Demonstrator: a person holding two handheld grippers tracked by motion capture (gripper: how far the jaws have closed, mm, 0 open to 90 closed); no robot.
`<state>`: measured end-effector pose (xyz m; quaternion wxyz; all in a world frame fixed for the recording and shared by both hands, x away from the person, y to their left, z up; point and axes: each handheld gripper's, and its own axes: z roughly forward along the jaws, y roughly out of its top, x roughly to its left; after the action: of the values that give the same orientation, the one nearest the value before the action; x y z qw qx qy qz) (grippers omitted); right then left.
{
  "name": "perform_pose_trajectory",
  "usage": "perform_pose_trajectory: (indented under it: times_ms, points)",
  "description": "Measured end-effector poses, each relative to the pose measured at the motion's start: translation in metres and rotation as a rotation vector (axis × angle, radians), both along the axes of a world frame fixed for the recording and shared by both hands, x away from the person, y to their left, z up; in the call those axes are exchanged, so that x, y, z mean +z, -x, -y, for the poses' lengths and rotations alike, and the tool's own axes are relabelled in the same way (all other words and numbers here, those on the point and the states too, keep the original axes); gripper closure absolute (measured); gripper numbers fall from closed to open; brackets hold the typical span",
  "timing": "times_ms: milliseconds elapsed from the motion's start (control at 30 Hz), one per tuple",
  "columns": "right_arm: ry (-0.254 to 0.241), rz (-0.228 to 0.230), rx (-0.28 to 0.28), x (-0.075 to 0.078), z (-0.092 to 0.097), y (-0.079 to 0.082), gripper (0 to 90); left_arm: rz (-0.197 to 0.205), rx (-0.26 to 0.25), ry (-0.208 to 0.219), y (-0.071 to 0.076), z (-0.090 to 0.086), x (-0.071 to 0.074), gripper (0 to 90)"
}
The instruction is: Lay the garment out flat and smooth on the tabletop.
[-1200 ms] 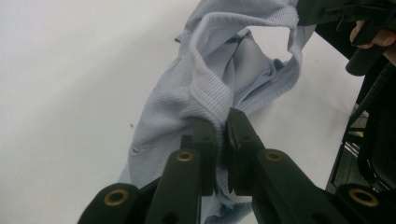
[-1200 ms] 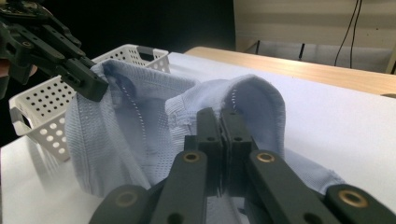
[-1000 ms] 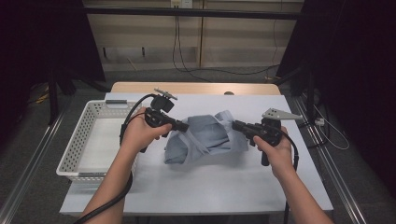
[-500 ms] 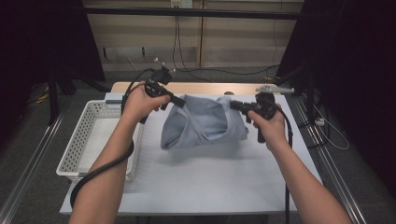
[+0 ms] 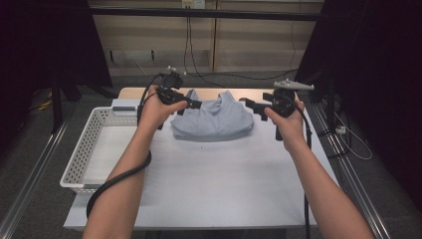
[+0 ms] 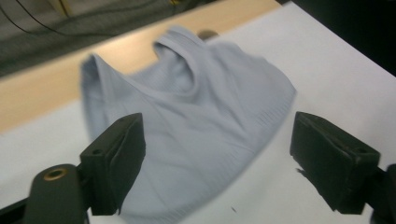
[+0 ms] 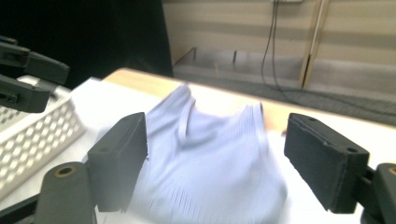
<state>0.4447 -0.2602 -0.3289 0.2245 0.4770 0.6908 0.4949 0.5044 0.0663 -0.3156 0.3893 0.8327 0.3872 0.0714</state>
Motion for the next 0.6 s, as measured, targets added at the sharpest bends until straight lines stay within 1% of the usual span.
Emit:
perform_pose_trajectory:
  times_ms: [33,67,133,200,233,267,333,400,467,600]
  points:
    - [0.013,-0.007,0.007,-0.006,0.001,0.007,19.5,-0.006,-0.011,-0.004,0.006,0.002,-0.004,16.2]
    - [0.020,-0.011,0.013,-0.011,0.002,0.014,19.1,-0.015,-0.022,0.004,0.011,0.005,-0.008,16.2]
    - [0.032,-0.019,0.022,-0.022,0.003,0.025,18.7,-0.027,-0.034,0.006,0.021,0.008,-0.016,15.6]
    - [0.042,-0.030,0.026,-0.032,0.004,0.034,18.3,-0.043,-0.046,0.009,0.028,0.010,-0.022,14.3]
    - [0.043,-0.036,0.027,-0.035,0.005,0.037,17.9,-0.058,-0.050,0.018,0.033,0.011,-0.027,14.2]
    - [0.045,-0.044,0.023,-0.041,0.006,0.041,17.4,-0.060,-0.051,0.016,0.036,0.011,-0.031,14.0]
    - [0.045,-0.057,0.028,-0.049,0.007,0.047,17.3,-0.055,-0.051,0.003,0.043,0.012,-0.038,13.6]
    - [0.058,-0.067,0.033,-0.057,0.006,0.050,16.9,-0.045,-0.050,-0.013,0.048,0.012,-0.044,13.6]
    - [0.066,-0.067,0.038,-0.063,0.005,0.053,16.5,-0.034,-0.048,-0.025,0.053,0.010,-0.049,13.2]
    - [0.082,-0.081,0.040,-0.076,0.002,0.054,15.7,-0.024,-0.039,-0.023,0.060,0.007,-0.058,12.0]
